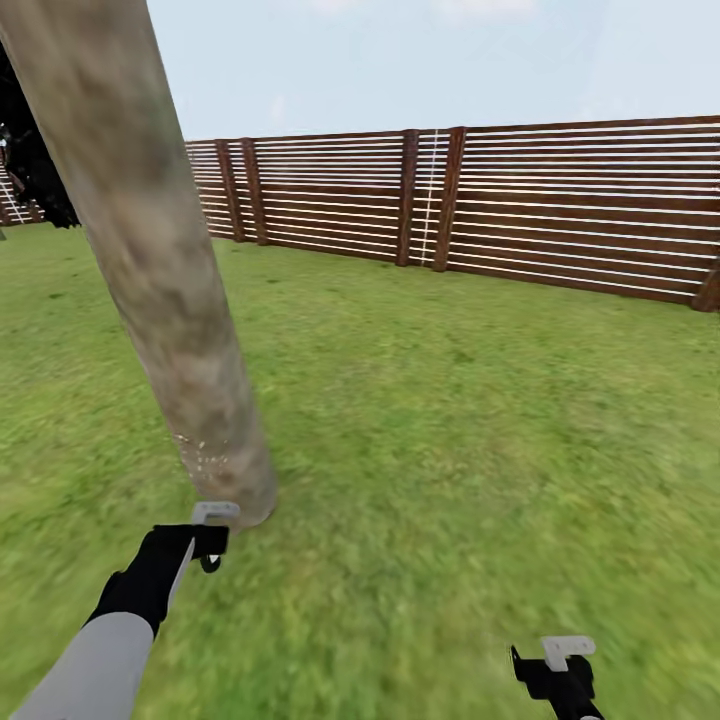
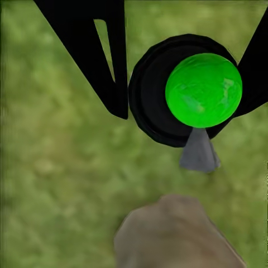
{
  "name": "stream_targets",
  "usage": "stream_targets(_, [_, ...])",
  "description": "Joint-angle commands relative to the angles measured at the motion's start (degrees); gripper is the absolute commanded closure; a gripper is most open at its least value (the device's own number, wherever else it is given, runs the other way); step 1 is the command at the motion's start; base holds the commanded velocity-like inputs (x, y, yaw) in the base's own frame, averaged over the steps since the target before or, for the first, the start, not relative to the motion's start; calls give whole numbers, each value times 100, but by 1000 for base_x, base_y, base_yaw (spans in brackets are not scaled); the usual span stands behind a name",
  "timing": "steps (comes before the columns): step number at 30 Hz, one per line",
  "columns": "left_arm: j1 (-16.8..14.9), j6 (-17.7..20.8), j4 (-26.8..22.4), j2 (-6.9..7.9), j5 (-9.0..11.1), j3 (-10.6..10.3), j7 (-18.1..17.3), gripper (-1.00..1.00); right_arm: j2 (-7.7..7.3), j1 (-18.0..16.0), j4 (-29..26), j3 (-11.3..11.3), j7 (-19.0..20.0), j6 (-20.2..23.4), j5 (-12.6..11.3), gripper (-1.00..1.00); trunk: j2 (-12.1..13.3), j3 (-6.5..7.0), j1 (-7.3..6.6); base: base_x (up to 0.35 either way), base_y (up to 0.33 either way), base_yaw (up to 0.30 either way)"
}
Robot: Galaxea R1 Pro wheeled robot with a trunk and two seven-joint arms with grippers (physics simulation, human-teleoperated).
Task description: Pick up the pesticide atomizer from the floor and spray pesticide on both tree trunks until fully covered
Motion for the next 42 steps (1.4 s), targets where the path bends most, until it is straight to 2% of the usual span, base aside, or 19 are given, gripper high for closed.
stream_targets(1, [1, -3, 0, 2, 5, 10, 63, 100, 0, 0, 0, 0, 0, 0, 0, -100, 0, 0, 0, -1, -272, 0])
stream_targets(6, [16, -7, 75, 31, -3, 17, 218, 100, 0, 0, 0, 0, 0, 0, 0, -100, 0, 0, 0, -60, -271, 92])
stream_targets(7, [23, -2, 82, 60, -4, 63, 235, 100, 0, 0, 0, 0, 0, 0, 0, -100, 0, 0, 0, -145, -260, 243])
stream_targets(10, [35, -13, 87, 85, -5, 379, 257, 100, 2, 0, 2, 0, 0, 0, 0, -100, 0, 0, 0, -44, -259, 269])
stream_targets(12, [35, -22, 87, 77, -12, 447, 259, 100, 7, 0, 3, 0, 0, 0, 0, -100, 0, 0, 0, 159, -221, 276])
stream_targets(17, [36, -31, 88, 16, 5, 457, 260, 100, 9, 0, 3, 0, 0, 0, 0, -100, 0, 0, 0, 242, -177, 172])
stream_targets(27, [35, -22, 79, 13, 12, 478, 260, 100, 12, 0, 8, 0, 0, 0, 0, -100, 0, 0, 0, 235, -183, 5])
stream_targets(36, [31, -7, 7, 52, 16, 485, 248, 100, 14, 0, 4, 0, 6, 0, 0, -100, 0, 0, 0, -70, -165, 168])
stream_targets(40, [-110, 48, 0, -7, 24, 457, 238, 100, 9, 0, 0, 0, 8, 0, 0, -100, 0, 0, 0, -8, -4, 195])
stream_targets(42, [-467, 150, 0, -56, 22, 436, 215, 100, 4, 0, 0, 0, 8, 0, 0, -100, 0, 0, 0, -1, 0, 28])
